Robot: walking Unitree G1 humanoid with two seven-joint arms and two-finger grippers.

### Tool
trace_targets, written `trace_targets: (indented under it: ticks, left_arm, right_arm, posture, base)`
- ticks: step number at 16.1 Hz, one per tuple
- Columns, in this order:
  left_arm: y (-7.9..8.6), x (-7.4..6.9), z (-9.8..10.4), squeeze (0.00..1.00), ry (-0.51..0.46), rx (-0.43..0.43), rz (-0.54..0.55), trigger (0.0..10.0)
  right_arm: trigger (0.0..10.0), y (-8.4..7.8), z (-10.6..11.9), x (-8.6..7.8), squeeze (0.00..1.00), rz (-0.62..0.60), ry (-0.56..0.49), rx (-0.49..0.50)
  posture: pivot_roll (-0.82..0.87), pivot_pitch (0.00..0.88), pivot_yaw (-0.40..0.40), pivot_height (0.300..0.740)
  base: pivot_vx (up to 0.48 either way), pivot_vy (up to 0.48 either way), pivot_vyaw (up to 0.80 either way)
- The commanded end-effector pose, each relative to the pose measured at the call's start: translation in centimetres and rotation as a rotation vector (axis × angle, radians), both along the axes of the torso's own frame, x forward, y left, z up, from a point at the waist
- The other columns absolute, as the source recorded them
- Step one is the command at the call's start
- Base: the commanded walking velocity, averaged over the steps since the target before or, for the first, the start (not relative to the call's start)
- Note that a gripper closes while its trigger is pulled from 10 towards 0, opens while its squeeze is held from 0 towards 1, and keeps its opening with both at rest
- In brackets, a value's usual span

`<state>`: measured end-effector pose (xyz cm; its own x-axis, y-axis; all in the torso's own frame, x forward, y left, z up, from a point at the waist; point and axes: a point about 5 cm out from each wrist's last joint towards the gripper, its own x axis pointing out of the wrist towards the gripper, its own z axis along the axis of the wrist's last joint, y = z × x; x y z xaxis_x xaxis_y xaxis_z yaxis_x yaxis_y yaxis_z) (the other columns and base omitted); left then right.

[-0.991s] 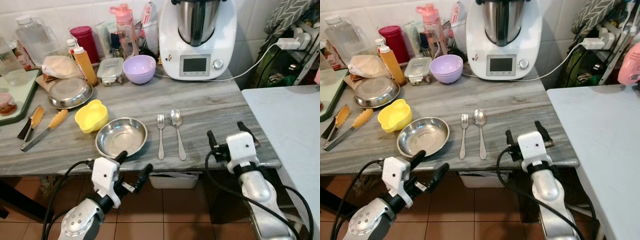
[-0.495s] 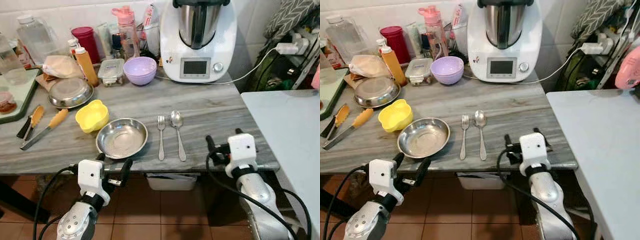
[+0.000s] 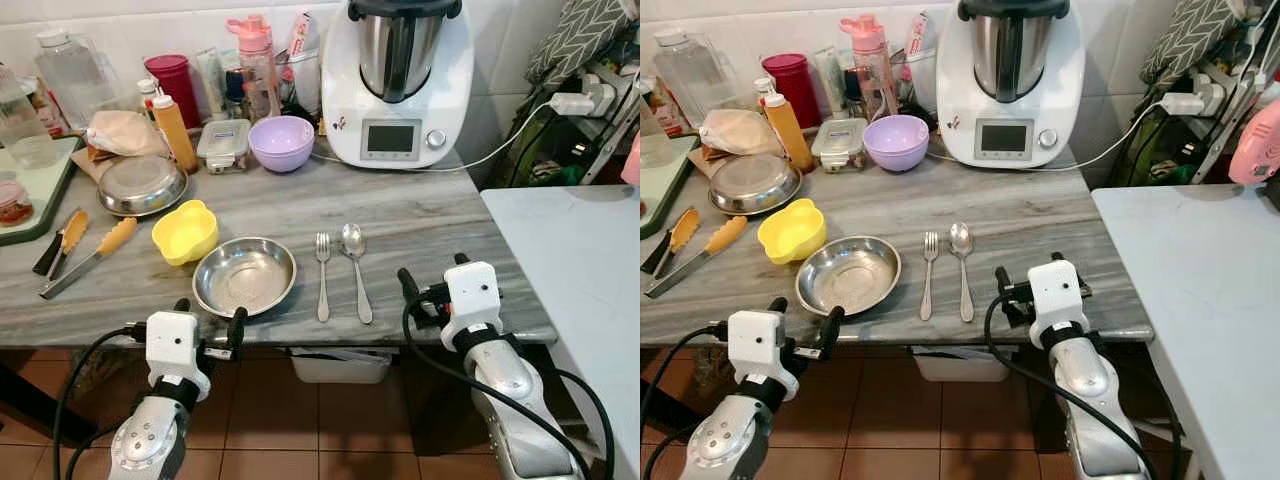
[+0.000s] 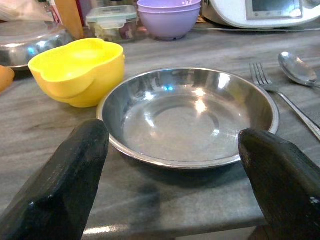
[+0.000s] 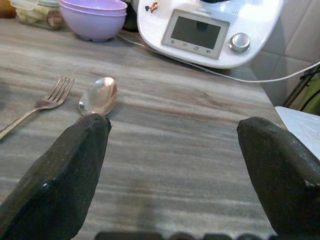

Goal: Setting the table

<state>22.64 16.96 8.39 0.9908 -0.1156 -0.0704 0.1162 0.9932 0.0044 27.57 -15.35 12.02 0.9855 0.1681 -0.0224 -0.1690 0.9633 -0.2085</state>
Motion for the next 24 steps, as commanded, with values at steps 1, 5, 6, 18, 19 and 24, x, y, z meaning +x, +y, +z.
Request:
trace_targets:
  ticks: [1,5,6,18,19,24]
  left_arm:
    - [0.2,0.3,0.2,0.00,-0.003,0.012,0.025,10.0]
    - [1.9,-1.2,-1.0,0.00,0.011,0.037,0.158,10.0]
    - [2.3,-1.8,-1.4,0.00,0.027,0.046,0.187,10.0]
    - [2.9,-2.7,-0.6,0.00,-0.008,0.060,0.311,10.0]
    - [2.9,-2.6,-0.5,0.00,-0.007,0.060,0.310,10.0]
    - [2.9,-2.4,-0.6,0.00,0.008,0.065,0.307,10.0]
  right_arm:
    - [10.0,0.4,0.9,0.2,0.00,0.026,-0.035,0.005]
    - [10.0,-0.4,-1.3,-1.3,0.00,0.048,-0.008,-0.068]
    - [10.0,-0.7,-1.6,-1.5,0.00,0.040,0.001,-0.069]
    - [10.0,-0.8,-1.7,-1.3,0.00,0.053,-0.001,-0.066]
    - [10.0,-0.8,-1.7,-1.3,0.00,0.053,-0.001,-0.066]
    - [10.0,-1.0,-1.8,-1.5,0.00,0.049,0.002,-0.066]
  posture:
    - [-0.24,0.000,0.041,0.740]
    - [-0.24,0.000,0.040,0.740]
    - [-0.24,0.000,0.040,0.740]
    - [-0.22,0.000,0.037,0.740]
    - [-0.22,0.000,0.038,0.740]
    - [-0.23,0.000,0.043,0.740]
  base:
    - [0.000,0.000,0.00]
    - [0.000,0.000,0.00]
    - [0.000,0.000,0.00]
    - [0.000,0.000,0.00]
    - [0.000,0.000,0.00]
    - [-0.048,0.000,0.00]
